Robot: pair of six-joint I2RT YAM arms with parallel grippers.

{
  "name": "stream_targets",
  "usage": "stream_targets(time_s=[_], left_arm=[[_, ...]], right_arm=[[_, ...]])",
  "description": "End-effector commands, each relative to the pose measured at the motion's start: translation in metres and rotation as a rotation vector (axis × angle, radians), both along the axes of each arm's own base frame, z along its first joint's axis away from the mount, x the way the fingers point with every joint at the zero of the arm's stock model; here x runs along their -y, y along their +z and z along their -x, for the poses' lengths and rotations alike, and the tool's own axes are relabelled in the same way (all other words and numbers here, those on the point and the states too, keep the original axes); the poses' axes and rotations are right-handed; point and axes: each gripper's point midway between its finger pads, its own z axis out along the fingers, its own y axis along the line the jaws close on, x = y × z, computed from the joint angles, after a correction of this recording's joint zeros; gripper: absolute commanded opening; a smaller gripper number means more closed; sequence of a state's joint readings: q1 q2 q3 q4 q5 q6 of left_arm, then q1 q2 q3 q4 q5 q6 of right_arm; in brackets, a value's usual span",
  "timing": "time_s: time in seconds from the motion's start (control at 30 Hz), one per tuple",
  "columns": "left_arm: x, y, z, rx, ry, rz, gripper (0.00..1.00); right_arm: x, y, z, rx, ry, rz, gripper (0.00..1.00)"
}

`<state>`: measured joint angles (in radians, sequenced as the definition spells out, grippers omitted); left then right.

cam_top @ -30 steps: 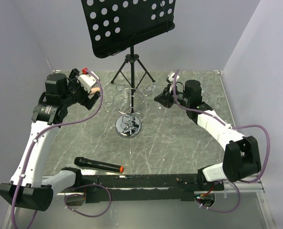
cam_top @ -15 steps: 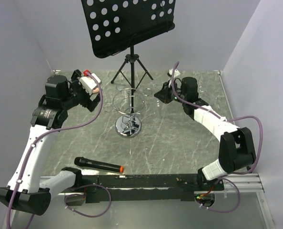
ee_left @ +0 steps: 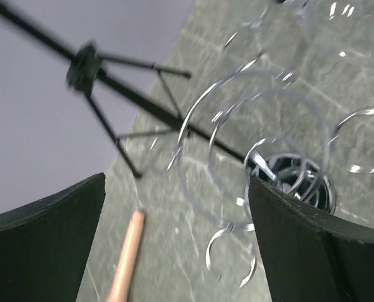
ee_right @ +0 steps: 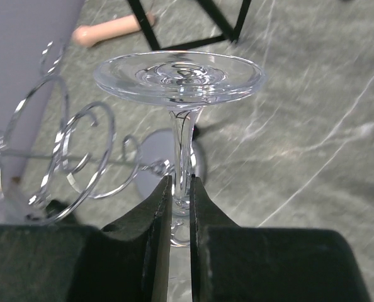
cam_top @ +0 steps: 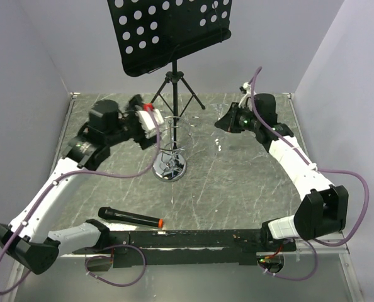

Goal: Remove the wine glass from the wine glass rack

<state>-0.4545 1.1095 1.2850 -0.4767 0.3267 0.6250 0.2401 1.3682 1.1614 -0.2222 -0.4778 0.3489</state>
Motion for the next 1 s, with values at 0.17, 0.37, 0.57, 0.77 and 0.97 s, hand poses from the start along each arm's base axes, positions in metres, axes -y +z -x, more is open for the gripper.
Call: stream_targets(time_s=[0.17, 0.37, 0.57, 0.77, 0.97], left_arm=[[0.099, 0.049, 0.019, 0.174, -0.195, 0.069, 1.0], [0.137, 0.036, 0.043, 0.158, -0.335, 0.043, 1.0], [0.146, 0.008, 0.068, 0.226, -0.485, -0.052, 1.0], [0.147, -0.016, 0.099, 0.409, -0.663, -0.159, 1.0], [0.153, -0.035, 0.118, 0.66, -0.765, -0.174, 1.0]], right_arm=[[0.014, 0.047, 0.05, -0.209, 0.081, -0.258, 0.0], [0.018, 0.044, 0.074, -0.355, 0.097, -0.404, 0.0], [0.014, 0.035, 0.083, -0.461, 0.08, -0.472, 0.0], [0.01, 0.022, 0.085, -0.574, 0.043, -0.516, 0.0], [-0.001, -0.001, 0.102, -0.687, 0.042, -0.543, 0.0]])
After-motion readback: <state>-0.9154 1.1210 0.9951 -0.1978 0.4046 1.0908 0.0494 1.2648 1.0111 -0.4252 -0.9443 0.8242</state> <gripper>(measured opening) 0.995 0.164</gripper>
